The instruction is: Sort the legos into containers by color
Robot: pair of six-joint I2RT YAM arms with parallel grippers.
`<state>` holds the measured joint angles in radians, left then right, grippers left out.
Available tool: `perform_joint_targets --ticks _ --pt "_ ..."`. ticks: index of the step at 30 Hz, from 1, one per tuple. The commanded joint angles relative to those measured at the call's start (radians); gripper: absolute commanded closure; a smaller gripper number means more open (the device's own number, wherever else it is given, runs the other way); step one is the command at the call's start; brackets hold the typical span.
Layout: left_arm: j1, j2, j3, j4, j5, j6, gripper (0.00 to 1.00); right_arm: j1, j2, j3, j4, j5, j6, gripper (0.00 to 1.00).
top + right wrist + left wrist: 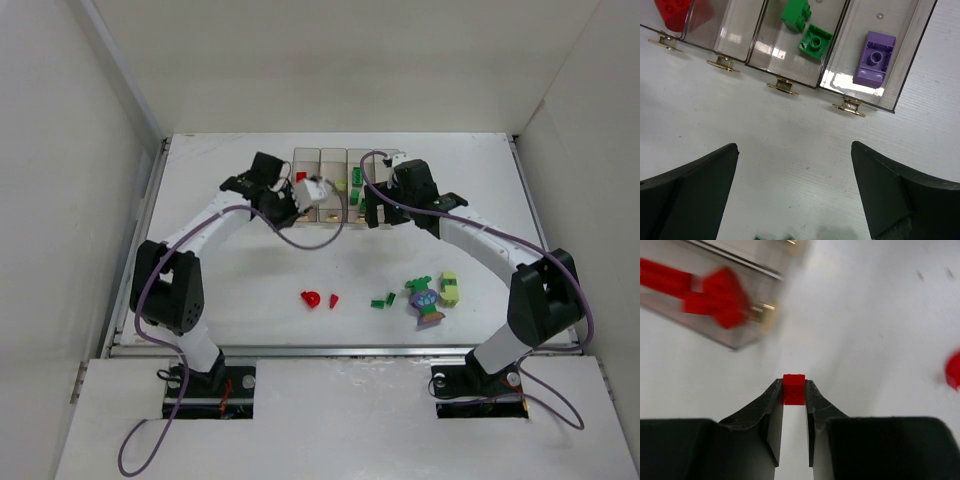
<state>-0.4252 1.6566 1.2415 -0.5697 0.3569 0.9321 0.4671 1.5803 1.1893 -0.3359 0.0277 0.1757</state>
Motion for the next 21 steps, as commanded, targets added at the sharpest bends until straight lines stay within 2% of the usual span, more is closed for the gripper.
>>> perform_joint_targets --ticks 1,5,10,11,13,14,18,19,21 --pt "0.058 0.029 0.142 0.158 0.096 -0.301 1.00 0.010 -0.009 0.018 0.020 0.014 -0.001 0.00" --pt "0.059 0.101 0.217 0.345 0.019 -0.471 1.00 0.010 -0.009 0.018 0.020 0.014 -0.001 0.00" --pt "0.059 0.210 0.326 0.459 -0.088 -0.529 1.00 0.019 -0.020 0.018 0.011 0.014 -0.001 0.00" --pt "0.059 0.245 0.346 0.473 -0.116 -0.538 0.96 0.019 -0.020 0.018 0.002 0.014 -0.001 0.00" --pt "0.059 0.275 0.383 0.482 -0.147 -0.538 0.85 0.039 -0.031 0.018 0.001 0.038 -0.010 0.00" --pt "0.059 0.287 0.415 0.482 -0.156 -0.547 0.65 0.039 -0.042 0.018 0.001 0.038 -0.022 0.00" --pt "0.068 0.296 0.438 0.507 -0.156 -0.567 0.35 0.085 -0.089 -0.006 0.012 0.048 -0.068 0.00" --pt "0.068 0.296 0.438 0.507 -0.165 -0.567 0.23 0.111 -0.098 -0.007 0.012 0.048 -0.077 0.00" --pt "0.068 0.275 0.449 0.516 -0.165 -0.581 0.16 0.143 -0.117 -0.017 0.021 0.048 -0.119 0.00"
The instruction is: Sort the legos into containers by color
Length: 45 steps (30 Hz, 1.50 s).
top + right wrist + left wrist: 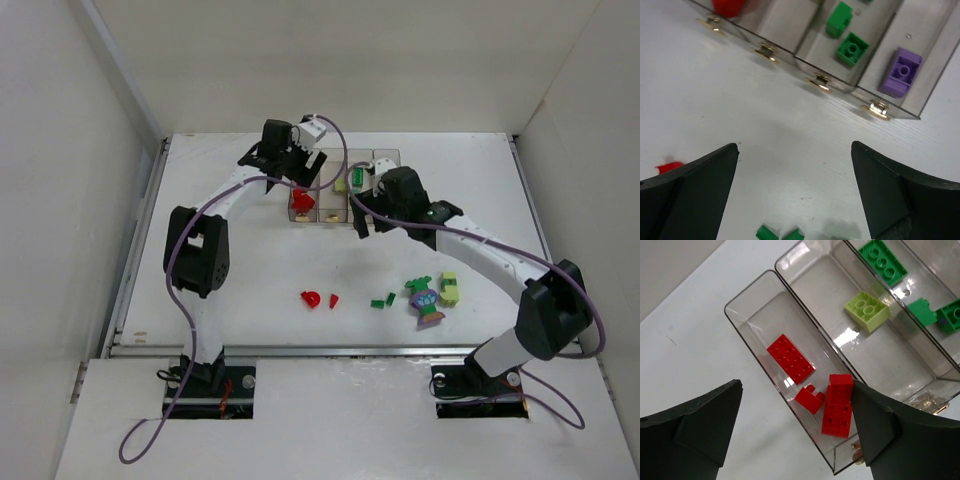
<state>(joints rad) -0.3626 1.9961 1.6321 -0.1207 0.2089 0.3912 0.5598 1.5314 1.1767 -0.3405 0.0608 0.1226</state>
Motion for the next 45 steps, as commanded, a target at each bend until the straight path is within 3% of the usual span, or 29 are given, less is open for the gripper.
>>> perform_joint_targets --ticks 1,4,12,17,22,23,27,32,34,37,40,42,45 --pt "0.005 -0.085 0.058 0.053 -0.017 -0.060 0.14 0.067 -0.077 -0.005 0.026 -0.001 -0.086 0.00" --pt "0.033 -0.138 0.058 0.033 -0.008 -0.083 0.01 0.146 -0.077 -0.005 0.015 -0.025 -0.159 0.00" --pt "0.033 -0.089 0.061 0.012 0.047 -0.045 0.01 0.181 -0.021 0.037 0.006 -0.056 -0.169 0.00" --pt "0.044 -0.046 0.071 -0.002 0.070 -0.066 0.09 0.181 -0.020 0.061 -0.003 -0.035 -0.169 0.00" --pt "0.053 -0.013 0.071 -0.002 0.113 -0.045 0.37 0.181 -0.020 0.051 -0.012 -0.026 -0.169 0.00" --pt "0.053 -0.002 0.071 -0.002 0.125 -0.045 0.48 0.181 -0.020 0.051 -0.012 -0.026 -0.160 0.00" --pt "0.053 0.023 0.071 -0.002 0.126 -0.035 0.74 0.181 -0.020 0.051 -0.012 -0.026 -0.159 0.00" --pt "0.053 0.056 0.081 -0.033 0.126 -0.026 0.95 0.181 -0.020 0.051 -0.022 -0.016 -0.159 0.00" --pt "0.053 0.056 0.081 -0.033 0.136 -0.017 0.93 0.181 -0.020 0.051 -0.022 -0.016 -0.159 0.00" --pt "0.044 0.056 0.081 -0.051 0.136 -0.017 0.43 0.181 -0.020 0.051 -0.022 -0.007 -0.159 0.00" --pt "0.044 0.047 0.081 -0.051 0.136 -0.017 0.12 0.181 -0.020 0.051 -0.022 -0.007 -0.159 0.00" --pt "0.044 0.047 0.081 -0.051 0.136 -0.026 0.00 0.181 -0.020 0.060 -0.031 -0.016 -0.159 0.00" --pt "0.044 0.026 0.081 -0.060 0.136 -0.026 0.00 0.181 -0.011 0.069 -0.031 -0.026 -0.159 0.00"
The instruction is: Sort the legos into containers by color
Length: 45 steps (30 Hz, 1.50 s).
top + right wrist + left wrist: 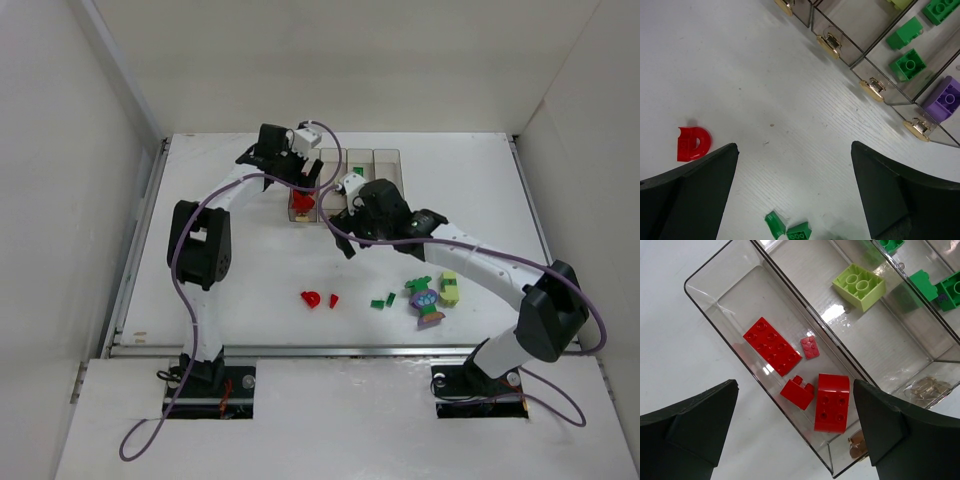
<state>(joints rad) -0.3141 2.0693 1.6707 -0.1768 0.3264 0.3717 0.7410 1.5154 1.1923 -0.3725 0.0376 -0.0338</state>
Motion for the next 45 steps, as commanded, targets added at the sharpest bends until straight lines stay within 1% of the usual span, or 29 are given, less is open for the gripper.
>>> perform_joint_targets --ticks 1,3,4,7,8,9,10,11,12,13,15,16,17,21,23,25,27,31,32,34,35,36,38,39,40,42,43,45 --pt "-0.005 -0.069 0.043 -0.004 0.007 -0.020 0.00 0.000 0.005 0.053 -0.008 -0.002 -0.003 0.00" --pt "0.004 -0.090 0.043 -0.013 -0.004 -0.036 0.00 0.012 0.005 0.062 -0.008 -0.013 -0.003 0.00" --pt "0.004 -0.121 0.043 -0.023 -0.036 -0.053 0.00 0.012 0.005 0.062 -0.008 -0.013 -0.017 0.00" --pt "0.038 -0.179 -0.005 -0.032 -0.108 -0.091 0.00 0.069 0.014 0.062 -0.008 -0.025 -0.038 0.00" --pt "0.049 -0.223 -0.020 -0.032 -0.184 -0.105 0.00 0.084 0.031 0.062 -0.008 -0.036 -0.038 0.00" --pt "0.069 -0.245 -0.037 -0.032 -0.232 -0.123 0.00 0.118 0.043 0.062 -0.008 -0.045 -0.047 0.00" --pt "0.079 -0.264 -0.073 -0.032 -0.341 -0.161 0.00 0.136 0.075 0.062 -0.019 -0.062 -0.048 0.00" --pt "0.093 -0.299 -0.092 -0.032 -0.395 -0.181 0.00 0.174 0.095 0.062 -0.028 -0.082 -0.060 0.00" --pt "0.093 -0.313 -0.107 -0.032 -0.444 -0.198 0.00 0.175 0.115 0.076 -0.028 -0.096 -0.060 0.00" --pt "0.104 -0.327 -0.123 -0.032 -0.489 -0.212 0.00 0.211 0.136 0.076 -0.038 -0.110 -0.070 0.00" --pt "0.104 -0.360 -0.175 -0.032 -0.596 -0.249 0.00 0.244 0.199 0.102 -0.048 -0.130 -0.081 0.00" --pt "0.115 -0.370 -0.195 -0.041 -0.619 -0.260 0.00 0.273 0.218 0.102 -0.048 -0.130 -0.081 0.00" --pt "0.124 -0.380 -0.213 -0.041 -0.636 -0.269 0.00 0.285 0.250 0.102 -0.048 -0.130 -0.081 0.00" --pt "0.148 -0.436 -0.311 -0.026 -0.625 -0.272 0.00 0.307 0.299 0.125 -0.059 -0.157 -0.071 0.00" --pt "0.173 -0.457 -0.321 -0.012 -0.625 -0.272 0.00 0.316 0.313 0.125 -0.046 -0.157 -0.060 0.00" --pt "0.187 -0.477 -0.321 -0.012 -0.613 -0.272 0.00 0.342 0.344 0.125 -0.036 -0.118 -0.039 0.00" --pt "0.196 -0.477 -0.321 -0.012 -0.600 -0.272 0.00 0.362 0.373 0.148 -0.036 -0.047 -0.015 0.00" --pt "0.196 -0.486 -0.321 -0.012 -0.590 -0.281 0.00 0.362 0.433 0.179 -0.054 0.065 0.061 0.00" --pt "0.196 -0.486 -0.321 -0.012 -0.580 -0.281 0.00 0.362 0.433 0.179 -0.065 0.074 0.070 0.03" --pt "0.196 -0.486 -0.321 -0.021 -0.569 -0.290 0.00 0.362 0.433 0.188 -0.074 0.088 0.080 0.16" --pt "0.196 -0.486 -0.321 -0.021 -0.569 -0.290 0.00 0.362 0.433 0.188 -0.083 0.088 0.090 0.16" --pt "0.196 -0.486 -0.321 -0.021 -0.569 -0.290 0.00 0.362 0.433 0.188 -0.083 0.103 0.091 0.20" --pt "0.196 -0.486 -0.321 -0.021 -0.569 -0.300 0.00 0.362 0.433 0.188 -0.101 0.122 0.091 0.24" --pt "0.196 -0.486 -0.321 -0.021 -0.569 -0.300 0.00 0.362 0.433 0.188 -0.101 0.136 0.091 0.30" --pt "0.196 -0.486 -0.321 -0.021 -0.569 -0.300 0.00 0.362 0.433 0.188 -0.101 0.136 0.091 0.43" --pt "0.196 -0.486 -0.321 -0.021 -0.569 -0.300 0.00 0.362 0.424 0.188 -0.101 0.127 0.091 0.56" --pt "0.205 -0.486 -0.321 -0.021 -0.569 -0.300 0.00 0.362 0.424 0.188 -0.101 0.127 0.078 0.68" --pt "0.205 -0.486 -0.321 -0.021 -0.569 -0.300 0.00 0.362 0.413 0.188 -0.089 0.105 0.068 0.78"
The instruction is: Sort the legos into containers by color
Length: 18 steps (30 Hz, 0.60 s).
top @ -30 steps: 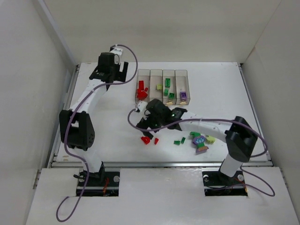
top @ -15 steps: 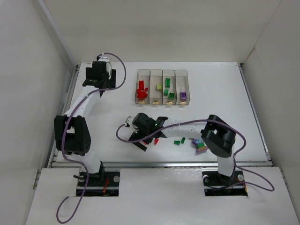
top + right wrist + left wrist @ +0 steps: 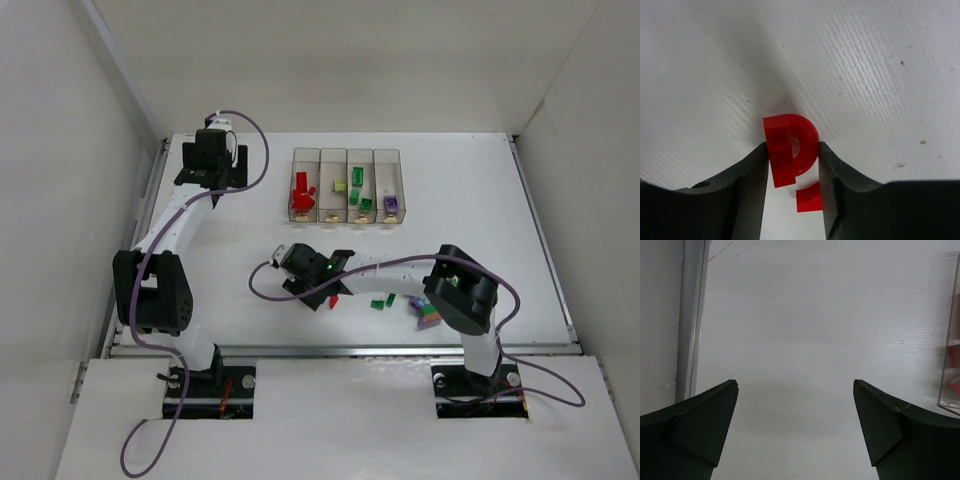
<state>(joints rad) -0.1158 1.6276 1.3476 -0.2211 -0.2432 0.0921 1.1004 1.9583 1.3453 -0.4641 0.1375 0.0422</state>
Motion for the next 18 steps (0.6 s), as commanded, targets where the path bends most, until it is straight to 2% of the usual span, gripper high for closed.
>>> perform_joint_targets --ticks 1,3,9,13,15,18 --pt "0.007 -0.044 0.002 0.023 0.010 -0.020 0.00 0.003 -0.030 0.047 0.002 0.005 -0.008 0.83" --pt "0.007 -0.044 0.002 0.023 0.010 -0.020 0.00 0.003 -0.030 0.081 0.002 0.005 -0.019 1.00" --pt "0.016 -0.044 0.002 0.023 -0.042 -0.061 0.00 -0.019 -0.058 0.202 0.037 0.014 -0.028 1.00" --pt "0.036 -0.035 0.002 0.023 -0.169 -0.135 0.00 -0.152 -0.020 0.334 0.076 -0.005 0.036 1.00" --pt "0.048 -0.025 0.002 0.023 -0.227 -0.163 0.00 -0.207 0.037 0.429 0.076 -0.006 0.118 1.00" --pt "0.097 -0.006 0.013 0.011 -0.228 -0.216 0.00 -0.304 0.121 0.535 0.087 -0.019 0.183 1.00"
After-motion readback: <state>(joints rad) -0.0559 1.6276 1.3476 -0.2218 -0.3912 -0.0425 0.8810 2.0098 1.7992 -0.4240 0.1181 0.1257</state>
